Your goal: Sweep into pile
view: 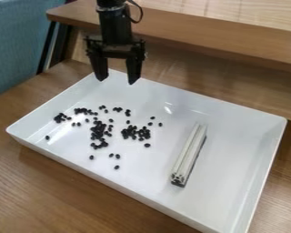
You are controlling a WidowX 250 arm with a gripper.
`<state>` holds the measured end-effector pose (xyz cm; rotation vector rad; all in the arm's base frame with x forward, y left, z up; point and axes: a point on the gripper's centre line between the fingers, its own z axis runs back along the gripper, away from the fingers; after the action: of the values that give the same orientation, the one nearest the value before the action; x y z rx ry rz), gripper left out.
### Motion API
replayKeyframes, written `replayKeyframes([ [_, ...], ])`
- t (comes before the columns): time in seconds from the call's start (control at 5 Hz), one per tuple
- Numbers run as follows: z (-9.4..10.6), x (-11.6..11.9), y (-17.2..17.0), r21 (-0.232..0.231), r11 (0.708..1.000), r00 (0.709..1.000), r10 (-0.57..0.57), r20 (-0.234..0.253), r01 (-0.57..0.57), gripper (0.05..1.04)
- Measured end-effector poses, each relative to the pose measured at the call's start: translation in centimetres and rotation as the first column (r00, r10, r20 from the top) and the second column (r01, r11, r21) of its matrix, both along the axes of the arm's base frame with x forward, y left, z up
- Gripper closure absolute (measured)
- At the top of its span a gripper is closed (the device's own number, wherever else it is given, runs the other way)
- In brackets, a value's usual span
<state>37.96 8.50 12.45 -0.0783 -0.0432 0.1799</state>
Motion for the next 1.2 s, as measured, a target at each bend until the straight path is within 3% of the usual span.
replayKeyframes([
  [0.2,-1.7,0.0,-0.1,-0.014,1.0,0.999,0.006,-0.038,-0.006,0.084],
  [0.4,-5.2,1.1,-3.2,-0.071,0.997,0.999,-0.01,-0.047,0.006,0.083],
  [0.8,-5.8,1.7,-6.6,-0.134,0.989,0.997,-0.073,-0.02,0.069,0.084],
  [1.0,-6.0,1.5,-8.8,-0.161,0.98,0.992,-0.12,-0.024,0.115,0.083],
  [1.2,-6.3,0.6,-9.5,-0.195,0.971,0.987,-0.15,-0.057,0.136,0.083],
])
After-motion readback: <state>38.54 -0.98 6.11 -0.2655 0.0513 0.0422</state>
